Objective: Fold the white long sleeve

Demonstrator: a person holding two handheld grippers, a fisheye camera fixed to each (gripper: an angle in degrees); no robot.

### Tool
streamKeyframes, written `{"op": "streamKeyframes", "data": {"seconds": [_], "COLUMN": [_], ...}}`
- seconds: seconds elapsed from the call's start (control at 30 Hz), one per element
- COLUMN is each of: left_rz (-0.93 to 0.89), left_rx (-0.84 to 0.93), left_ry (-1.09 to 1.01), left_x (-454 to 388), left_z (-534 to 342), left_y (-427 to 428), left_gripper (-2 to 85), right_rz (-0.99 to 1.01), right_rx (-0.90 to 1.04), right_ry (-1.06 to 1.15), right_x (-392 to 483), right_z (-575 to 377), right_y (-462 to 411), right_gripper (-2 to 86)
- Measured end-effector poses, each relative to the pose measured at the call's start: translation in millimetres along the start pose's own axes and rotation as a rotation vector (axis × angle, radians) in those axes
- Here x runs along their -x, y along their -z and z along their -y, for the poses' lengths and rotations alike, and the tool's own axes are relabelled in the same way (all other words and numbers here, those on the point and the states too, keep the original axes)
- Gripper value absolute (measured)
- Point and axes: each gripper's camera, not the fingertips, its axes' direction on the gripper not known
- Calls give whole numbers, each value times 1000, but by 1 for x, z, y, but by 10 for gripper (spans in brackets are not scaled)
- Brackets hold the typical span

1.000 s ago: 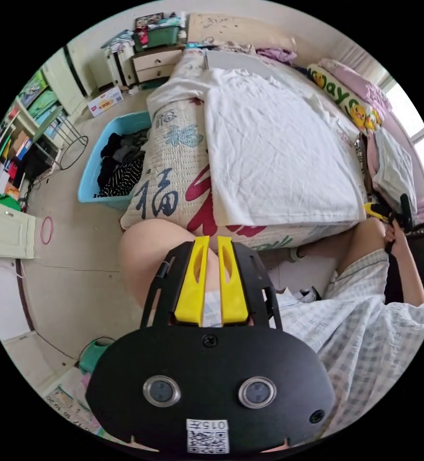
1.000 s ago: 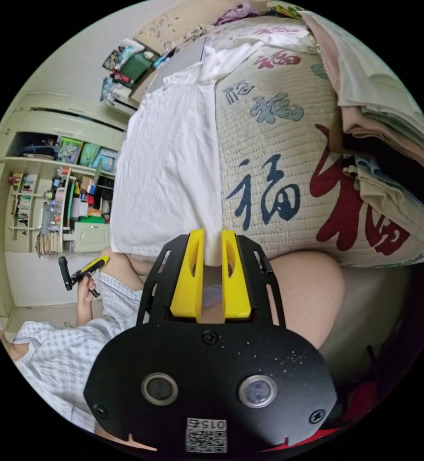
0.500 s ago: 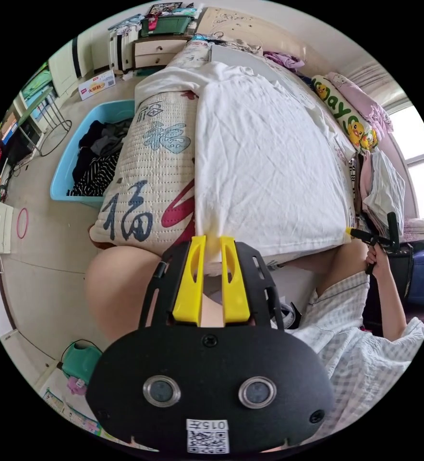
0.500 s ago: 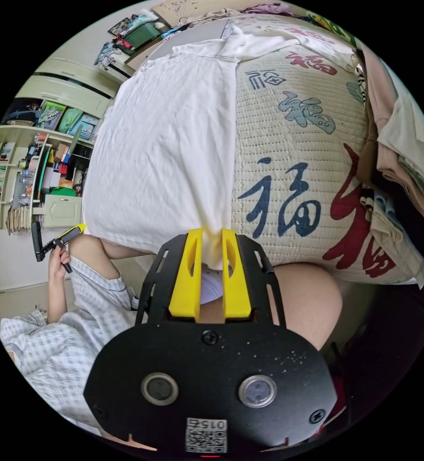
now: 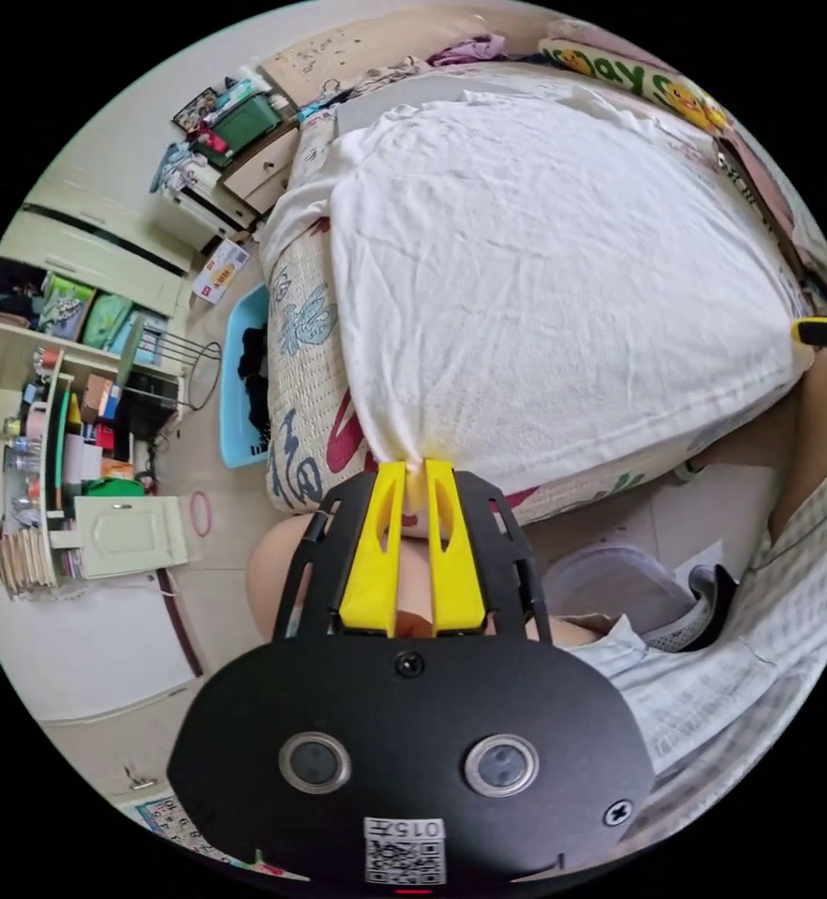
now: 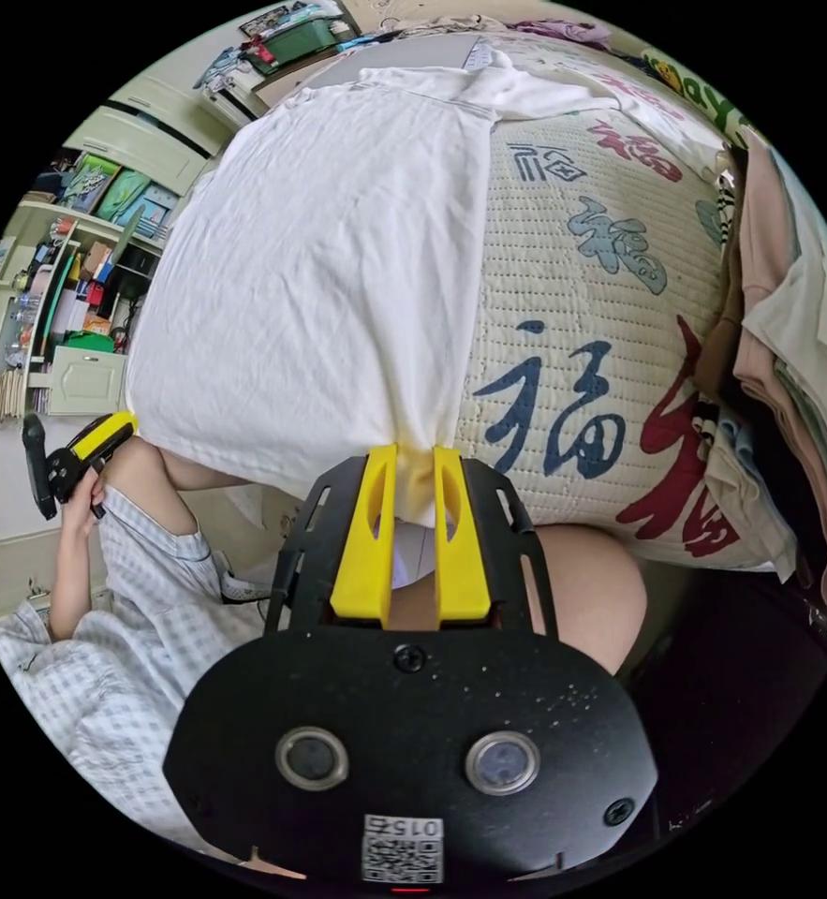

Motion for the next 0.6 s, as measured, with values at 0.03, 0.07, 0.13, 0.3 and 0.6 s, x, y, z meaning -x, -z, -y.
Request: {"op": "streamKeyframes", "data": {"seconds": [0.03,0.07,0.13,0.3,0.6], "left_rz": [-13,-43,-110,-360,-428], "left_rx": [8,15,23,32,-345], "left_ry": [11,26,61,170,207], "left_x": [2,8,21,67,110], "left_z": [-1,-2,-6,-27,-92], "left_y": [1,1,0,9,110], "left_gripper": [44,43,42,38,57], "right_rz": [14,22,62,91,172], "right_rx": [-2,-3,-3,-10,-24], "right_ry": [-3,-5,-21,-51,-125], "right_x": [-4,-7,-18,-33,-65], "right_z": [-2,-4,-9,-23,-55], "right_y": [3,5,11,23,46], "right_gripper": [70,71,71,72,71]}}
